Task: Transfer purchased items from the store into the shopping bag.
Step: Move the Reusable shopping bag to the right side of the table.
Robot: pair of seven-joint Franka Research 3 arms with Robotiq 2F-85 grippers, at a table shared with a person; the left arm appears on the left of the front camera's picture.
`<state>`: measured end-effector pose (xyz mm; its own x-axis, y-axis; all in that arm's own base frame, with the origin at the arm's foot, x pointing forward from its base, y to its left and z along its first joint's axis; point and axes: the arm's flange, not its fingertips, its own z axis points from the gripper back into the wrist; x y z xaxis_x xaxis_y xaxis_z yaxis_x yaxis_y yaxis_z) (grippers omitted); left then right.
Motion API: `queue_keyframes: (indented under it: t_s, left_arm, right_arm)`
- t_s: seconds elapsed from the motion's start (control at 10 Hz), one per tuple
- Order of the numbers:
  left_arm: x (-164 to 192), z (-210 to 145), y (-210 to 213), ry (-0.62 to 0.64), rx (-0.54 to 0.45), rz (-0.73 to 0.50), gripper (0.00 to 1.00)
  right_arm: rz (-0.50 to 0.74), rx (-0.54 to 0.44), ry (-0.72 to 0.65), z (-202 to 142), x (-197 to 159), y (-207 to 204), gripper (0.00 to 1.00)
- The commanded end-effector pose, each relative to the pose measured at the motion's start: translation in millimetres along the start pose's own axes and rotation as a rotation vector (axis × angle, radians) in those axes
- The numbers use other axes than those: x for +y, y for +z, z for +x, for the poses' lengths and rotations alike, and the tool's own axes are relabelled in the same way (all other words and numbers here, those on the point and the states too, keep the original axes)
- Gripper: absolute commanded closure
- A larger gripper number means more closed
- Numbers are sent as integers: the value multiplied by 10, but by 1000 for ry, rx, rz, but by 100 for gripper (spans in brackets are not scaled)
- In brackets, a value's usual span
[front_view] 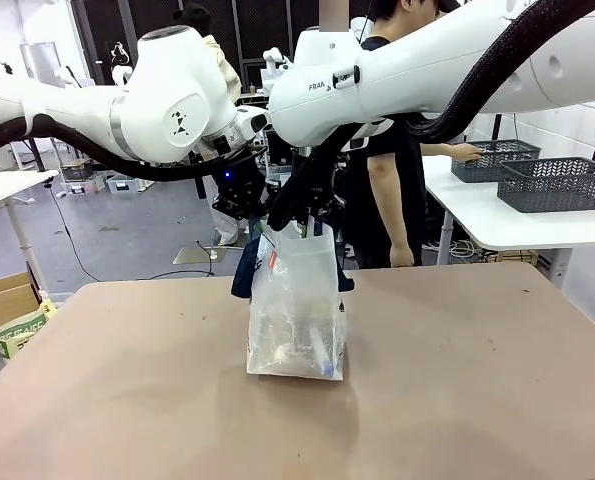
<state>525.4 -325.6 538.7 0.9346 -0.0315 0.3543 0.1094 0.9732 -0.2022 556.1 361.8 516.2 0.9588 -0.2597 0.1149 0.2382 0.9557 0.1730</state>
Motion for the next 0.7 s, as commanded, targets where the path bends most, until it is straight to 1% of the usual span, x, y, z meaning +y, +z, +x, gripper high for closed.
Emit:
queue_keyframes:
  t_s: [0.0, 0.1, 0.4, 0.6]
  left_arm:
    - [-1, 4, 11, 5, -6, 5, 100]
    - [0, 0, 0, 0, 0, 0, 100]
    - [18, 19, -35, -25, 22, 12, 100]
    - [57, 52, -39, -38, 44, -9, 100]
  right_arm:
    - [-7, -6, 10, -18, 7, -9, 100]
    - [0, 0, 0, 0, 0, 0, 100]
    - [82, 22, -25, 177, -130, 21, 100]
    - [113, 47, -19, 264, -156, -20, 100]
